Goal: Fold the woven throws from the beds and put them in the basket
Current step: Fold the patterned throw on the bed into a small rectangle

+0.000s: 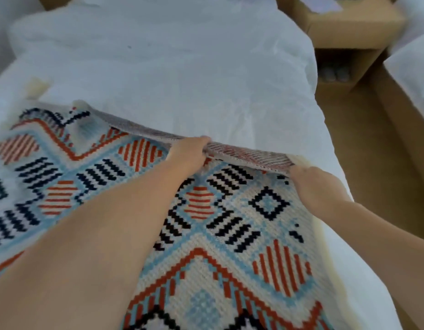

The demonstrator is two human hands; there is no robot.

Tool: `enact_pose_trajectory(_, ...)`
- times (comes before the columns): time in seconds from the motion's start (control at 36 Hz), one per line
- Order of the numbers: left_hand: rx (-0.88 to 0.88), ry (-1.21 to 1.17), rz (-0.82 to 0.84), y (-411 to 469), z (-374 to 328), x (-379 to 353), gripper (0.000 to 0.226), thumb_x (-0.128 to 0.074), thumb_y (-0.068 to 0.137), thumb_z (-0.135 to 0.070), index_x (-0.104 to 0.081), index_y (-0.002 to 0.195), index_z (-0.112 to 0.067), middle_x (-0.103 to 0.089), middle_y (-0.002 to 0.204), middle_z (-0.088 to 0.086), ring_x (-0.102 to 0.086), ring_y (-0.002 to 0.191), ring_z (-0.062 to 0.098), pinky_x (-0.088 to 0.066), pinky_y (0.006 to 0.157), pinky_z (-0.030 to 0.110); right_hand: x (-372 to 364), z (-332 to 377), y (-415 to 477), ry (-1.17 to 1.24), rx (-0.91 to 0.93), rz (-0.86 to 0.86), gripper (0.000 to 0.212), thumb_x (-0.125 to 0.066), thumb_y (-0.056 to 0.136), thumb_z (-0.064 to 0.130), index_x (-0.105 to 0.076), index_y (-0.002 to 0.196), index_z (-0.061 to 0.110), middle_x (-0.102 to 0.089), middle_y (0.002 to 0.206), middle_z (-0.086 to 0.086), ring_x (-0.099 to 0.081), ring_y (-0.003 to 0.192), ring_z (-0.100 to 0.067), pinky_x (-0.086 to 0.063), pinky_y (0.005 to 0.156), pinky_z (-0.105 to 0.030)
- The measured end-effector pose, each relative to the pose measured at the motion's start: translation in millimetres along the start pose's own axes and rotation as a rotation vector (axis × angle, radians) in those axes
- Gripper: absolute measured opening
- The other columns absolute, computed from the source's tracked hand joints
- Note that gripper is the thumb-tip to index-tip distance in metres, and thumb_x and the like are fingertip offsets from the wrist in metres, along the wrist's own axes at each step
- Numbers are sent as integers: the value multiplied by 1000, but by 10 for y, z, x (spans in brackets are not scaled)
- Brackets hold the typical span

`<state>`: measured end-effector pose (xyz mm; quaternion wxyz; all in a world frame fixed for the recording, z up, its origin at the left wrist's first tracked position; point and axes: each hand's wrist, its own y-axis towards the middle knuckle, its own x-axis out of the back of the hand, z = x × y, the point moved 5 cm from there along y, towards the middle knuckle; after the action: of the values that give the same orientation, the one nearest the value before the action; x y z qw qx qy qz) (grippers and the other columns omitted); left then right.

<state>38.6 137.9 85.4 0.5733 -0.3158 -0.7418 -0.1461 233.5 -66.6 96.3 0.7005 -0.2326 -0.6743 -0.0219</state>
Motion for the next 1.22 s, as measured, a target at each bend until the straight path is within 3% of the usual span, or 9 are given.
enact_pose_trajectory(0.14,16,-82,-6,-389,44,-73,23,-39,96,-11,-61,95,-15,-59,97,2,-56,85,21,-45,71,35,-39,-86,-134,-50,-21,-55,12,-43,92,5,-51,96,13,-47,79,-2,-49,72,-24,-45,62,-35)
enact_pose_trajectory(0.25,6,-113,0,-690,98,-107,23,-38,98,-14,-61,97,-11,-58,98,2,-54,84,18,-45,74,34,-28,-158,-278,-32,-86,0,31,-37,88,-2,-54,109,13,-53,83,-5,-52,74,-27,-37,59,-30)
enact_pose_trajectory(0.36,-11,-164,-34,-1025,80,-98,22,-40,99,-15,-61,96,-9,-59,97,3,-55,84,18,-48,75,34,-106,-214,-477,-12,-125,35,29,-34,88,-2,-39,113,12,-37,66,1,-39,59,-20,-22,47,-28)
enact_pose_trajectory(0.53,-18,-179,-37,-1470,-44,-117,20,-43,99,-17,-62,104,-11,-58,99,1,-56,88,18,-45,75,30,-341,-360,-890,-43,-163,132,29,-36,91,-2,-51,112,8,-59,93,-12,-56,78,-31,-37,60,-32)
enact_pose_trajectory(0.69,31,-194,36,-2020,-246,-315,27,-41,101,-19,-62,113,-8,-59,107,6,-56,96,21,-46,83,33,-491,-571,-1358,-68,-80,117,31,-36,89,-1,-45,115,11,-43,75,-1,-48,67,-26,-36,55,-31)
enact_pose_trajectory(0.81,89,-153,69,-2402,-327,-461,31,-40,102,-20,-60,121,-6,-58,116,8,-55,105,22,-42,88,30,-516,-663,-1641,-96,-4,106,39,-39,88,-4,-52,120,14,-46,89,-1,-46,74,-22,-36,61,-32)
enact_pose_trajectory(0.94,117,-171,33,-2956,-398,-601,25,-44,99,-15,-65,106,-2,-62,100,11,-57,91,25,-40,73,30,-606,-710,-1996,-164,89,131,42,-38,90,-1,-52,125,18,-50,104,0,-42,82,-16,-34,62,-28)
enact_pose_trajectory(1.08,151,-199,52,-3444,-531,-773,28,-48,98,-12,-64,117,-1,-62,120,13,-58,109,27,-42,94,31,-754,-712,-2357,-232,138,150,40,-39,91,2,-49,126,18,-50,106,0,-37,83,-14,-35,61,-26)
enact_pose_trajectory(1.22,157,-248,65,-3767,-640,-890,27,-51,95,-8,-65,117,-1,-62,123,13,-59,111,28,-40,94,26,-981,-744,-2730,-254,113,222,42,-42,89,3,-50,127,19,-49,106,1,-42,84,-14,-44,66,-25)
